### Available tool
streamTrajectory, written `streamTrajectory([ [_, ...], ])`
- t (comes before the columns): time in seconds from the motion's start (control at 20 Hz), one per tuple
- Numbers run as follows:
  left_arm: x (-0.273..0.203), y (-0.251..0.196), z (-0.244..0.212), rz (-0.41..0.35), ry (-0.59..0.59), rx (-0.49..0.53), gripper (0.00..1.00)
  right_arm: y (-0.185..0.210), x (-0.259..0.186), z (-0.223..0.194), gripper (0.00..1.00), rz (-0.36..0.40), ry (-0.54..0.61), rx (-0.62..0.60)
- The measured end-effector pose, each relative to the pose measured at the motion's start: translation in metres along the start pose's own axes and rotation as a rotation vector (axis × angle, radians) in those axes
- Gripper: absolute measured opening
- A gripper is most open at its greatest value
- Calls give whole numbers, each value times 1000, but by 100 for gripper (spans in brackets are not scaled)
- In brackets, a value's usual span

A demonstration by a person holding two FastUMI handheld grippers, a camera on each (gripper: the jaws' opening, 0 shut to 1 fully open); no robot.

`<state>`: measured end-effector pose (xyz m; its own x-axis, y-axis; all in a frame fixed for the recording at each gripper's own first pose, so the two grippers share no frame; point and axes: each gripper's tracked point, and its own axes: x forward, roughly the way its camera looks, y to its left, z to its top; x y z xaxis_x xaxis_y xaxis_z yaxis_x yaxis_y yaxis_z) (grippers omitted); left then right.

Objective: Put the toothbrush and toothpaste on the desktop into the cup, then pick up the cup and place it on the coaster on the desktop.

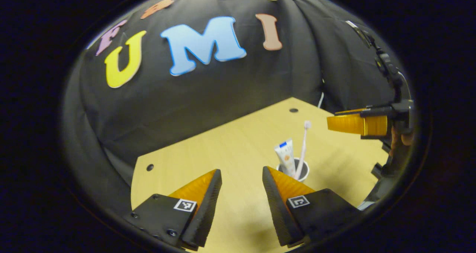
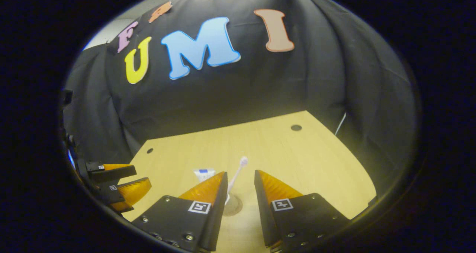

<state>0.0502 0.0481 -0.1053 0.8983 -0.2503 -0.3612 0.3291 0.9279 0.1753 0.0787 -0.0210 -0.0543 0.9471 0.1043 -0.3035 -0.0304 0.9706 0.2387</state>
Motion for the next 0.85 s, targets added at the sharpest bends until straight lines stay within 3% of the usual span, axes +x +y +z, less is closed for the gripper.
streamTrajectory([
  [0.15, -26, 15, 21, 85, -149, -78, 75, 32, -20, 57, 45, 60, -109, -43],
  [0.4, -62, 38, 30, 180, -388, -174, 74, 61, -44, 140, 45, 69, -329, -104],
  [0.45, -62, 40, 31, 191, -426, -174, 66, 69, -44, 153, 45, 68, -359, -109],
  [0.5, -63, 40, 29, 197, -446, -170, 73, 73, -46, 160, 45, 68, -376, -119],
  [0.65, -61, 30, 27, 196, -456, -156, 73, 80, -47, 163, 45, 68, -393, -139],
  [0.7, -63, 33, 33, 190, -457, -161, 81, 82, -47, 160, 45, 66, -387, -144],
  [0.85, -67, 33, 35, 193, -450, -175, 80, 86, -47, 160, 45, 56, -390, -154],
])
